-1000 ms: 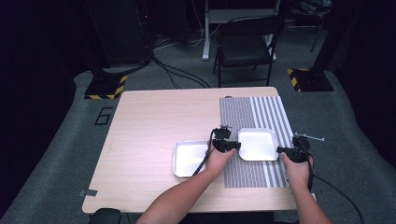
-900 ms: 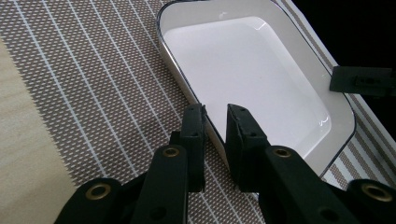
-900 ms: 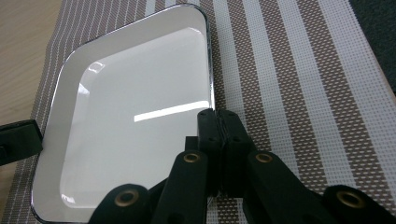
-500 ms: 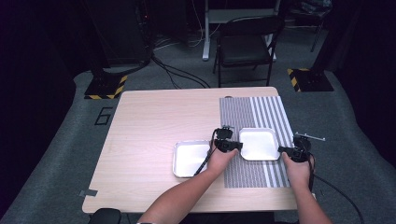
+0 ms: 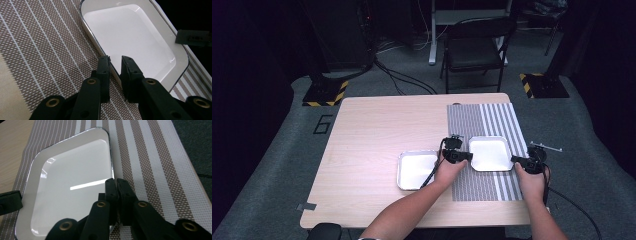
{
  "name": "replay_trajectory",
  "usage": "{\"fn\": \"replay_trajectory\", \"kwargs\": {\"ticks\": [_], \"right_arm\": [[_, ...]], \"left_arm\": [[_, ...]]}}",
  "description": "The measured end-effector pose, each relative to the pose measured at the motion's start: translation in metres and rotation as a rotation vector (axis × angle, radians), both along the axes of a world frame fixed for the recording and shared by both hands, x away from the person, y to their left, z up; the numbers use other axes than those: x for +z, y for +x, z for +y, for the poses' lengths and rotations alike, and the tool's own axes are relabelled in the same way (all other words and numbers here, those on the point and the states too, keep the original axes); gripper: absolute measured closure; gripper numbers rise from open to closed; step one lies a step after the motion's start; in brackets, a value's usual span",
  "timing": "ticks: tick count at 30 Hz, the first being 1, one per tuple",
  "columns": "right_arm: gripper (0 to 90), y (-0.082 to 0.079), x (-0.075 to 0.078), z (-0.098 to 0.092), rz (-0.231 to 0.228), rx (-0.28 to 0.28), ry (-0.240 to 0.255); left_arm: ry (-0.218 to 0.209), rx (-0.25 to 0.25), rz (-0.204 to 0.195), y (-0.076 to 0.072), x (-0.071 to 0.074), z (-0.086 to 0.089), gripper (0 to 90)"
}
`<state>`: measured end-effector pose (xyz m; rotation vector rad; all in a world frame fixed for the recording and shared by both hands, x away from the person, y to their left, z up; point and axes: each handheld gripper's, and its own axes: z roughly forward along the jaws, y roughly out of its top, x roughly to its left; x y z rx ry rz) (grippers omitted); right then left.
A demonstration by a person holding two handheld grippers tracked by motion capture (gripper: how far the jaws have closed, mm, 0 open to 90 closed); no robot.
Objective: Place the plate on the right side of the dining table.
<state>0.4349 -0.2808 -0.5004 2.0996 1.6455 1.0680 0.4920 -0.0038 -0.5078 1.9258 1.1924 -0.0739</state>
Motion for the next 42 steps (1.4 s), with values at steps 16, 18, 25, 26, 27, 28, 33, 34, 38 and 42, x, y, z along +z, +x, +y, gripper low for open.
{"fn": "replay_trajectory", "kwargs": {"ticks": [16,18,25,26,27,28,33,34,38,42], "right_arm": [[66.8,-0.014,0.011,0.012,-0.069,0.078,-0.031],[64.5,-0.016,0.013,0.016,-0.085,0.103,-0.041],[57.3,-0.016,0.016,0.023,-0.096,0.148,-0.025],[56.9,-0.017,0.016,0.024,-0.098,0.15,-0.024],[56.9,-0.017,0.017,0.024,-0.103,0.152,-0.022],[56.9,-0.017,0.018,0.025,-0.112,0.156,-0.02],[57.0,-0.021,0.024,0.029,-0.131,0.178,-0.029],[56.9,-0.022,0.026,0.031,-0.138,0.182,-0.031],[51.1,-0.025,0.031,0.039,-0.169,0.228,-0.045],[50.3,-0.029,0.033,0.05,-0.161,0.283,-0.061]], "left_arm": [[-0.021,0.0,-0.024,-0.003,0.01,0.022,65.3],[-0.024,0.005,-0.025,-0.003,0.01,0.027,63.6],[-0.01,0.014,-0.041,-0.004,0.015,0.044,57.7],[-0.007,0.014,-0.048,-0.005,0.017,0.047,57.3],[-0.007,0.019,-0.056,-0.005,0.018,0.05,56.8],[-0.007,0.023,-0.062,-0.006,0.02,0.053,55.9],[0.003,0.037,-0.091,-0.01,0.028,0.074,53.3],[0.007,0.04,-0.101,-0.011,0.03,0.079,53.0],[0.051,0.04,-0.145,-0.014,0.034,0.098,50.6],[0.046,0.057,-0.155,-0.015,0.037,0.117,49.6]]}}
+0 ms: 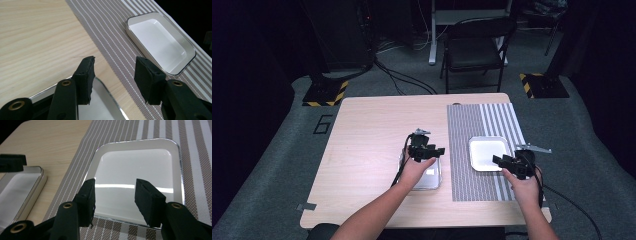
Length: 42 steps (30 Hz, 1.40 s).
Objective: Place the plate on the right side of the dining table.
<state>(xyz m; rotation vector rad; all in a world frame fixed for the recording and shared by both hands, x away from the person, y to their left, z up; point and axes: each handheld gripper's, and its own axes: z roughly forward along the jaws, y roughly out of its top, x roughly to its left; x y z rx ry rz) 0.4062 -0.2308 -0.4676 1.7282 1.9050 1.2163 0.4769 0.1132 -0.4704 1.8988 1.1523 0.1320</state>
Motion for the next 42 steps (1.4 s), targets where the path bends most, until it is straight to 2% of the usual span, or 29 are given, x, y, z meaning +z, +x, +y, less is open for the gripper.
{"fn": "replay_trajectory", "kwargs": {"ticks": [5,14,21,25,31,36,42], "right_arm": [[48.1,-0.006,0.008,0.014,-0.031,0.054,-0.016],[44.5,-0.01,0.017,0.039,-0.058,0.136,-0.03],[44.5,-0.009,0.018,0.054,-0.067,0.175,-0.04],[44.4,-0.008,0.016,0.063,-0.074,0.216,-0.054],[44.2,-0.01,0.016,0.079,-0.09,0.278,-0.064],[44.2,-0.012,0.015,0.09,-0.088,0.31,-0.043],[43.9,-0.015,0.007,0.098,-0.103,0.349,-0.066]], "left_arm": [[-0.002,0.011,-0.025,-0.005,0.004,0.02,47.5],[0.003,0.046,-0.039,-0.012,0.006,0.056,45.1],[0.004,0.091,-0.046,-0.021,0.004,0.084,44.6],[0.022,0.103,-0.049,-0.028,0.005,0.101,44.5],[0.021,0.117,-0.05,-0.036,0.005,0.125,43.1],[0.022,0.129,-0.046,-0.042,0.0,0.14,42.9],[0.025,0.157,-0.04,-0.048,-0.009,0.154,41.3]]}}
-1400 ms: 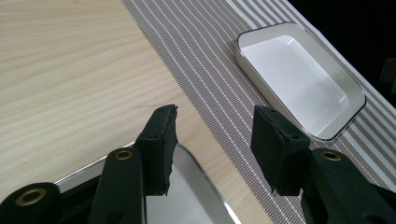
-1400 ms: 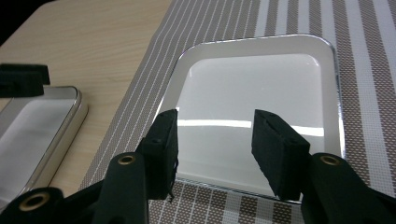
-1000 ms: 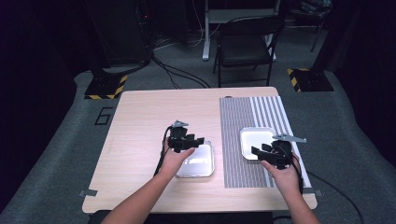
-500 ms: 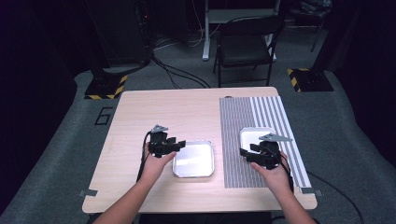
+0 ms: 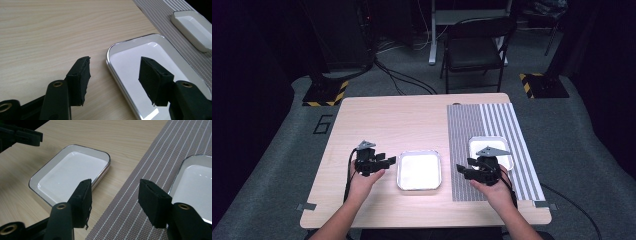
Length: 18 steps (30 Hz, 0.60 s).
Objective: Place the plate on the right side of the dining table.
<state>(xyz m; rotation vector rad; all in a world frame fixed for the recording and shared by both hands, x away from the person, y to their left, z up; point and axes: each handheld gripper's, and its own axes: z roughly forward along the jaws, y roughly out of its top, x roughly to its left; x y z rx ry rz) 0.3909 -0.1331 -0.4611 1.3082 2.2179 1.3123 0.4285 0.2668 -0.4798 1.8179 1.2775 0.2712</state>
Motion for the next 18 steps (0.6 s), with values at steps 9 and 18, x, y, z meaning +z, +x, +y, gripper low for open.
{"fn": "replay_trajectory", "kwargs": {"ticks": [9,18], "right_arm": [[44.3,-0.002,-0.021,0.007,0.016,0.06,-0.006],[37.5,-0.008,-0.032,0.023,-0.021,0.146,-0.029]], "left_arm": [[-0.008,0.034,0.016,0.001,-0.017,0.013,40.2],[0.07,0.015,0.028,0.004,-0.026,0.011,37.6]]}}
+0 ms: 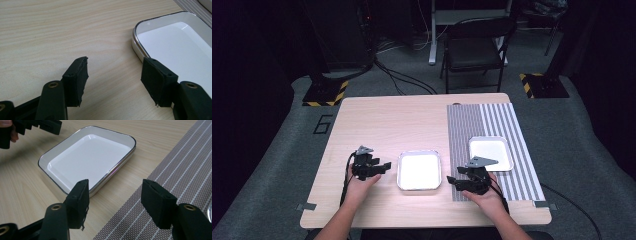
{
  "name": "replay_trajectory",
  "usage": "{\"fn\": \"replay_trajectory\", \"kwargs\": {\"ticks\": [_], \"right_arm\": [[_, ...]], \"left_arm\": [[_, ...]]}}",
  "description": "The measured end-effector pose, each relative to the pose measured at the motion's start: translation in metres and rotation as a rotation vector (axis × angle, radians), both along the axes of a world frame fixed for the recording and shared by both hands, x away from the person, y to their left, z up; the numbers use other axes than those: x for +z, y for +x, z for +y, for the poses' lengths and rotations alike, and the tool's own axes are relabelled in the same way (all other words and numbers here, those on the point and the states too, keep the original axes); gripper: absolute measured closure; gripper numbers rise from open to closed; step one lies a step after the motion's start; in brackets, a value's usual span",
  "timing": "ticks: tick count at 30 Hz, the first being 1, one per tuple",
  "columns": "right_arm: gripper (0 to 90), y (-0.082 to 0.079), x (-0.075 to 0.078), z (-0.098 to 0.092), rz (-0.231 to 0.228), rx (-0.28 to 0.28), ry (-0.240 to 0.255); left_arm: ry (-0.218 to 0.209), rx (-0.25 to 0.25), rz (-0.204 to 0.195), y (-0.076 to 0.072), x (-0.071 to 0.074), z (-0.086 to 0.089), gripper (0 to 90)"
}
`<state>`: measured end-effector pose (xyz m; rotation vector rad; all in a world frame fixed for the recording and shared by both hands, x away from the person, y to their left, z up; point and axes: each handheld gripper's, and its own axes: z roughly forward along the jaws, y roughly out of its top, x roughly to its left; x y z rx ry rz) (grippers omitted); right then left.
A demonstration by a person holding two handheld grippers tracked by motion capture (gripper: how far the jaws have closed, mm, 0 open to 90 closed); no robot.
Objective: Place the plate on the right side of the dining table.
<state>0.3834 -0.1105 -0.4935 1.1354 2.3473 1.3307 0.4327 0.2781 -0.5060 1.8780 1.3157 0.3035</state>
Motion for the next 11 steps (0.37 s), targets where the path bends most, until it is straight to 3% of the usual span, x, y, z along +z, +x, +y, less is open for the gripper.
{"fn": "replay_trajectory", "kwargs": {"ticks": [3,6,11], "right_arm": [[30.2,0.002,-0.001,0.003,0.001,0.048,-0.024],[28.3,0.003,-0.003,0.003,0.007,0.068,-0.036],[19.4,0.001,-0.006,0.004,-0.04,0.114,-0.093]], "left_arm": [[0.006,-0.001,-0.002,0.001,-0.001,0.0,36.4],[0.02,0.014,0.006,0.004,-0.003,0.002,35.3],[0.067,0.011,-0.006,0.011,-0.009,0.005,29.3]]}}
